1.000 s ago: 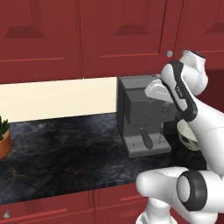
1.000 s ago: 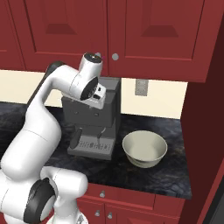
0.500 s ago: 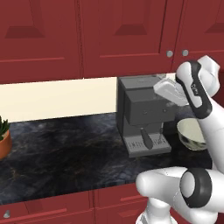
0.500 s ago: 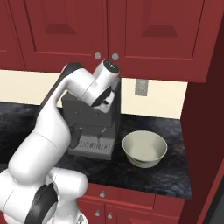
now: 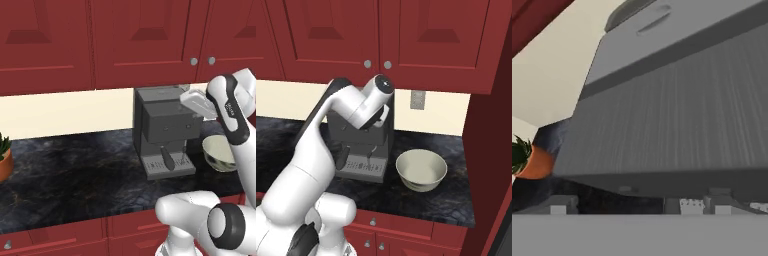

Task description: Open the cabinet. Pick the pear and pear from the cabinet and place them into the bowl. Then close the cabinet.

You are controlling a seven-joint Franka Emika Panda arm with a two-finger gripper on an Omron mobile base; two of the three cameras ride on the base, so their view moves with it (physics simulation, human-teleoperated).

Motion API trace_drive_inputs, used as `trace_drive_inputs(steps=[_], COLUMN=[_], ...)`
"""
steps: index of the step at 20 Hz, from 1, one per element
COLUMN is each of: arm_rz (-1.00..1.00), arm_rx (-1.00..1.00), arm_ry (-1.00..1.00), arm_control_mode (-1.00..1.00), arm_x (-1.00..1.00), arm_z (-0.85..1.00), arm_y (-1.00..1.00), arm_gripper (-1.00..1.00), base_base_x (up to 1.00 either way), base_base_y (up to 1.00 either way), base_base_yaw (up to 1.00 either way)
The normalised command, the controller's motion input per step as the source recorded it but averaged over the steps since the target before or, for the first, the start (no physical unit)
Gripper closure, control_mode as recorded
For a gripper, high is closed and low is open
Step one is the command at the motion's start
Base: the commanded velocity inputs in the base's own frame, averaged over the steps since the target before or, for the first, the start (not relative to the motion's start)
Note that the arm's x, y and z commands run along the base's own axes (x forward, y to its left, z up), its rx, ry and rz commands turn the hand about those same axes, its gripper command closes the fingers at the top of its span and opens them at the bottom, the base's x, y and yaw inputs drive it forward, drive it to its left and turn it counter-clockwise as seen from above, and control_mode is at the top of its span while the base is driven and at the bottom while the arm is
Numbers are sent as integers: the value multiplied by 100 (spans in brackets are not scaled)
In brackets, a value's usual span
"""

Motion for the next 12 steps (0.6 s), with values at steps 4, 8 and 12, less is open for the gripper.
trace_drive_inputs(steps=[4,8,12], arm_rz=[-10,-11,-13], arm_rx=[0,0,0], arm_ry=[-14,-7,-1], arm_control_mode=[-100,-100,-100], arm_x=[0,0,0], arm_z=[16,23,24], arm_y=[-10,-21,-30], arm_gripper=[-100,-100,-100], base_base_x=[0,0,0], base_base_y=[0,0,0], base_base_yaw=[0,0,0])
